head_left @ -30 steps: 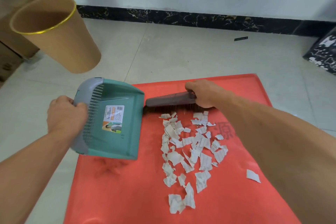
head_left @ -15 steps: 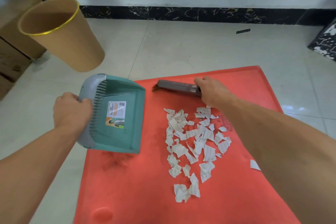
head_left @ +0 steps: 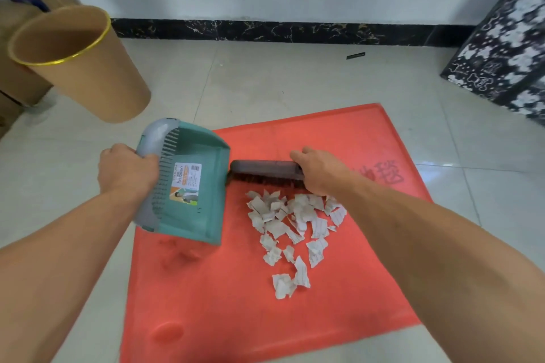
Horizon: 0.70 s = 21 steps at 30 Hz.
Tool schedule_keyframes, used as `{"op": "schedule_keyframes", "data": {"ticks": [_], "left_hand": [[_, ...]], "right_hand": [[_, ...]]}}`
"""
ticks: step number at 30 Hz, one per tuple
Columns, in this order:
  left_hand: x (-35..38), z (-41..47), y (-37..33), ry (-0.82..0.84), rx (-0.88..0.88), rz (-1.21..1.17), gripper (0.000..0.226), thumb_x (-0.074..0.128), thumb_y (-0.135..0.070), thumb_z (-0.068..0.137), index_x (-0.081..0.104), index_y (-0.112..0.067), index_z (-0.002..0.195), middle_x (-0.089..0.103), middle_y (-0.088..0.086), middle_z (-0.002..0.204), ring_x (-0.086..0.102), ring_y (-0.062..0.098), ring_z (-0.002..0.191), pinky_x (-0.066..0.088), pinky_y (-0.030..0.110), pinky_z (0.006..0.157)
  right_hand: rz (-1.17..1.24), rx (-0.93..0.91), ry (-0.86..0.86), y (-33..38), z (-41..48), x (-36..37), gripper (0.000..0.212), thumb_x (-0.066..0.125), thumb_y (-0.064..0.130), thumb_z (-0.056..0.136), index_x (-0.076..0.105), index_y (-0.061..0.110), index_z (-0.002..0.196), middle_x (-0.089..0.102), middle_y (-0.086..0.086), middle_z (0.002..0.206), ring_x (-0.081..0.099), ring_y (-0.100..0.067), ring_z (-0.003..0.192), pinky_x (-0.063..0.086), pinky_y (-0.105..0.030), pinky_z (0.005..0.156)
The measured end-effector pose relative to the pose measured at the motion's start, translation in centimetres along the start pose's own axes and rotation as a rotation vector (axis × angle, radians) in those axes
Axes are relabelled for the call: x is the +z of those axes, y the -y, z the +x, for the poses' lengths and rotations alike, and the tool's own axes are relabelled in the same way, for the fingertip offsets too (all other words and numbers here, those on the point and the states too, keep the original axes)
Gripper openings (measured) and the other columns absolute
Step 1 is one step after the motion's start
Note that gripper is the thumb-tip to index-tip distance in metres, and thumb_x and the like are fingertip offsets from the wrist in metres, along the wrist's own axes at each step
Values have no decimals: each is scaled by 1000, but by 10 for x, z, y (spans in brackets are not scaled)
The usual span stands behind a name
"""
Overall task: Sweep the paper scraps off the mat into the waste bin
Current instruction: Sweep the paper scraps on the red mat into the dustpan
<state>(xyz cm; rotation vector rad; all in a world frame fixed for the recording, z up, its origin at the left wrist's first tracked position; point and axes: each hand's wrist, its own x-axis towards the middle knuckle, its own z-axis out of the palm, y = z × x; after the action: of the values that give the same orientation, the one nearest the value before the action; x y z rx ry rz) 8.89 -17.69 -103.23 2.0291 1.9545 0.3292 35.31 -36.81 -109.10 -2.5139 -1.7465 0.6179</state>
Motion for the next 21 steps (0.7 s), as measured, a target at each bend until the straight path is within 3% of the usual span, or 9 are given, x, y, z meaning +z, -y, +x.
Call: {"op": "schedule_keyframes", "data": {"ticks": [7,11,16,21], "left_hand": [[-14,-13,2,-4,21,-56,36,53,-28,76,62,3,91,60,27,102,58,46,86,46,45,70],[-17,-24,1,-2,58,-74,35,54,-26,77,62,4,92,60,27,103,58,47,88,48,48,73],[-10,-41,-5,17,135,-86,37,55,-24,80,64,6,99,59,30,109,56,47,98,48,49,85],[3,-56,-14,51,180,-76,43,55,-27,80,63,7,104,59,30,109,57,47,99,49,49,85]], "right_hand": [[95,207,-191,3,-39,-29,28,52,2,87,39,18,107,50,-4,78,51,-20,62,37,-29,45],[144,350,-246,-7,-70,-36,23,52,4,89,38,16,103,41,-2,71,41,-17,57,27,-27,44],[145,510,-296,-29,-111,-18,22,55,12,89,46,9,108,58,-19,91,48,-33,72,38,-36,60],[91,679,-325,-54,-144,12,27,49,10,88,48,11,116,62,-18,102,60,-40,92,42,-40,67]]}}
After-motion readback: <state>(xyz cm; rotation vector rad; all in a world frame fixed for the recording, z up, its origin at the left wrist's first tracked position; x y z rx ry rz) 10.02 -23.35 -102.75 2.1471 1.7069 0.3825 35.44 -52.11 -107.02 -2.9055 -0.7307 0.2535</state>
